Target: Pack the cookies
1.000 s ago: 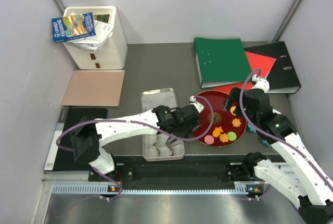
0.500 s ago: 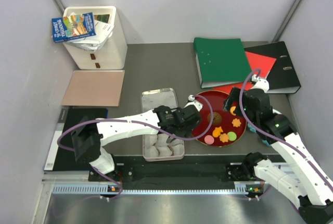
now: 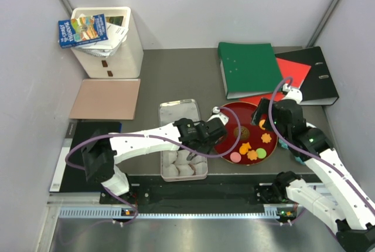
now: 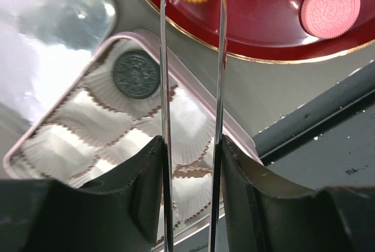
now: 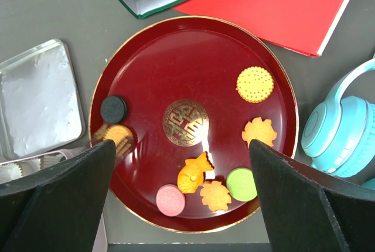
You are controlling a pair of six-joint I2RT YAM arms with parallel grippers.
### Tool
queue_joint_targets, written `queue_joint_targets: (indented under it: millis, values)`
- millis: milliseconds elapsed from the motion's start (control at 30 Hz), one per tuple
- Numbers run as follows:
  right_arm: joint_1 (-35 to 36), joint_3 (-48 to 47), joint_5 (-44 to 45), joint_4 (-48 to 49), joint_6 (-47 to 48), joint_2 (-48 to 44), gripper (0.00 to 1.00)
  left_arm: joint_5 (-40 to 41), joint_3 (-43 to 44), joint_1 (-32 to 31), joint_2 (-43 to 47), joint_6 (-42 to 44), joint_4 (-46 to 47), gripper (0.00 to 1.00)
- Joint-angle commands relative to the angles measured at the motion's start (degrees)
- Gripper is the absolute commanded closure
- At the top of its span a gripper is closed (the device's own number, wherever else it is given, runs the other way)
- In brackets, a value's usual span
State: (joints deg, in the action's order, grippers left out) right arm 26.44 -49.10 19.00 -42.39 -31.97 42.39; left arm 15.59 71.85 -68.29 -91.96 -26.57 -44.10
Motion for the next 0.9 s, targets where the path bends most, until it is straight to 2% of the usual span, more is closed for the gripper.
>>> queue_joint_targets:
  millis: [0,100,267,333,667,867]
  values:
    - [-0.51,-0.91,0.42,1.96,0.68,0.94,0.05,8.37,6.62,-0.17,5.99,1.61,-3.88,0.66]
    - [-0.51,-1.43,0.24,2.22,1.03,1.73,0.05,13.13,8.92,-0.17,10.03,0.82,-8.1,0.67]
    - [-0.51,-1.35,-0.55,3.19,1.2,2.78,0.05,15.69,6.28,-0.17,18.47,-2.34,-9.07,0.69]
    - [-0.51,-1.35,-0.98,3.54,1.12,3.31,0.04,16.22,5.84,-0.17,21.29,-3.75,-12.32,0.7]
    - [-0.51,-2.05,-1.95,5.04,1.12,6.21,0.05,11.92,1.71,-0.17,30.87,-13.24,-26.64,0.71]
    - [-0.6,-1.88,-2.3,5.48,0.59,7.09,0.05,8.58,-0.31,-0.17,32.81,-13.95,-27.54,0.71]
